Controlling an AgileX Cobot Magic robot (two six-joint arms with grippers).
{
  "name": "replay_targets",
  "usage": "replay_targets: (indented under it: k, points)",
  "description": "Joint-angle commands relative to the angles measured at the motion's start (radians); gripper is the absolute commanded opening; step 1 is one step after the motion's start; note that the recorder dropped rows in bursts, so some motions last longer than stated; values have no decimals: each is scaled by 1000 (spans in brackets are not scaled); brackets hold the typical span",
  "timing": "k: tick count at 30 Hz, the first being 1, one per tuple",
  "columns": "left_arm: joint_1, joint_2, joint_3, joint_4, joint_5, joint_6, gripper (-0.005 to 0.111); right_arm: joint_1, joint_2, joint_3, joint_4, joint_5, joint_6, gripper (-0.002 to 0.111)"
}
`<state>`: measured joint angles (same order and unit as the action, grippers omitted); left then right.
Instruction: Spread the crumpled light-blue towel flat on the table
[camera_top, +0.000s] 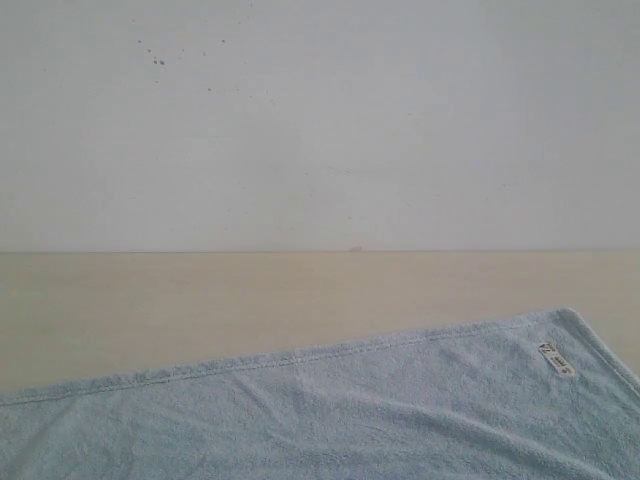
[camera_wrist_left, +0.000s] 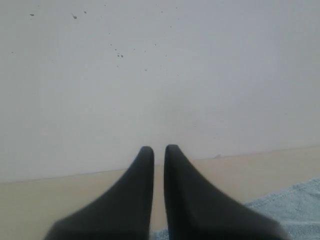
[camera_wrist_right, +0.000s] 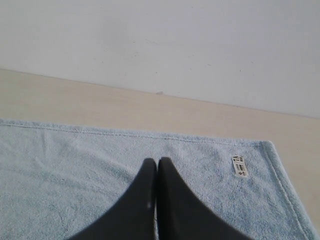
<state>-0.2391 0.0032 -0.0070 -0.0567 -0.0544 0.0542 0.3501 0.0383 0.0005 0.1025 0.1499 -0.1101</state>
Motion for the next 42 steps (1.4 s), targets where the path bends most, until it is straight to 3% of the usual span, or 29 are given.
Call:
replay_targets:
  k: [1,42]
  points:
    - [-4,-3,7,3,48,56,8,-4,-6,-1,-5,-4,0,0]
    - [-4,-3,7,2,62,56,8,-4,-6,-1,-5,-4,0,0]
